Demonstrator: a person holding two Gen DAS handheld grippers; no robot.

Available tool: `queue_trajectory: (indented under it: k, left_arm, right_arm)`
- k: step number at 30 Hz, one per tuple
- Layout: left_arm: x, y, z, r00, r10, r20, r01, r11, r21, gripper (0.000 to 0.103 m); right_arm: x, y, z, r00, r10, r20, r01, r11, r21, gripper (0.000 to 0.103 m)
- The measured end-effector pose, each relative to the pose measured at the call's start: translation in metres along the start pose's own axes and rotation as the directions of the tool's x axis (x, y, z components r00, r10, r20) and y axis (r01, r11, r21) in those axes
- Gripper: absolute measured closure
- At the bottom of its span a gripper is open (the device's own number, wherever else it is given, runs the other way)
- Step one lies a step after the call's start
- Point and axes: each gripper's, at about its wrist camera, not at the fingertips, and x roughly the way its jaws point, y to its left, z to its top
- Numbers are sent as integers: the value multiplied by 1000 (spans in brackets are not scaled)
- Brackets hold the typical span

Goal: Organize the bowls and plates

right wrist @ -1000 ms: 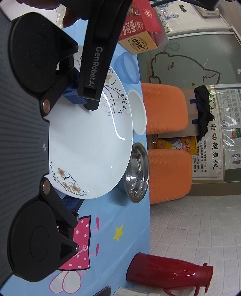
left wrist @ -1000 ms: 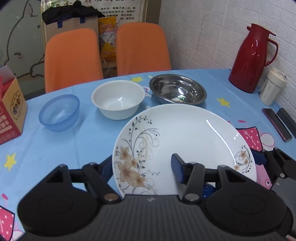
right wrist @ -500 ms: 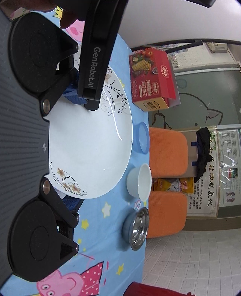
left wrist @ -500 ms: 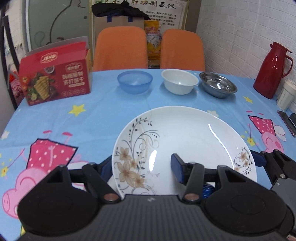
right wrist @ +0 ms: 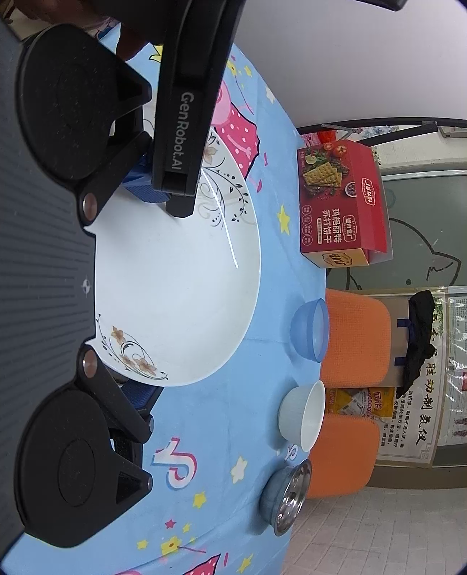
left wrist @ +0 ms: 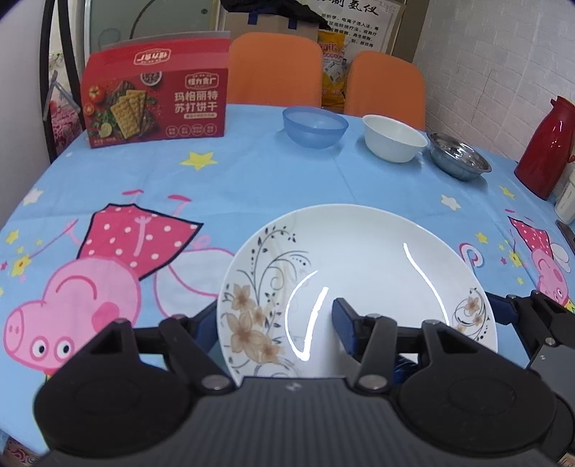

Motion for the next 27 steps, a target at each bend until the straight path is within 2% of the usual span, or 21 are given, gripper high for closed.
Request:
queue_trajectory:
  k: [2,3,4,13,16,21,24,27]
  left_arm:
    - [0,1,0,1000,-4,7,4,1000,3,49]
    - [0,2,0,1000,-14,9,14,1000,-4,41]
    - [0,3,0,999,-32,8,32,999,-13,40]
    - [-2,9,6,998,-60,10,60,997,-56,39]
    - [-7,7,9,998,-47,34,48,998,-44,39]
    - [-13,4,16,996,-58,64,61,997,-38,38]
    - [-15,1,18,995,-61,74,64,997,-32,38]
    - [-16,-3,21,995,-59,86,61,998,-22,37]
  right_arm:
    - [0,2,-1,1000,-5,-2,5,1000,-18,15]
    - [1,2,-2,1000,-4,-1,4,1000,-24,15]
    - [0,2,-2,1000,0,-2,0,1000,-29,15]
    - [-2,-2,0,1000,21,-6,-21,1000,-3,16]
    - [-1,6,-3,1000,-9,-6,9,998,-66,15]
    - [-2,8,-3,999,-32,-10,30,995,-100,15]
    - [-6,-4,2,1000,6,-15,-6,1000,-28,15]
    - [-4,-7,3,999,7,-47,-10,999,-51,14]
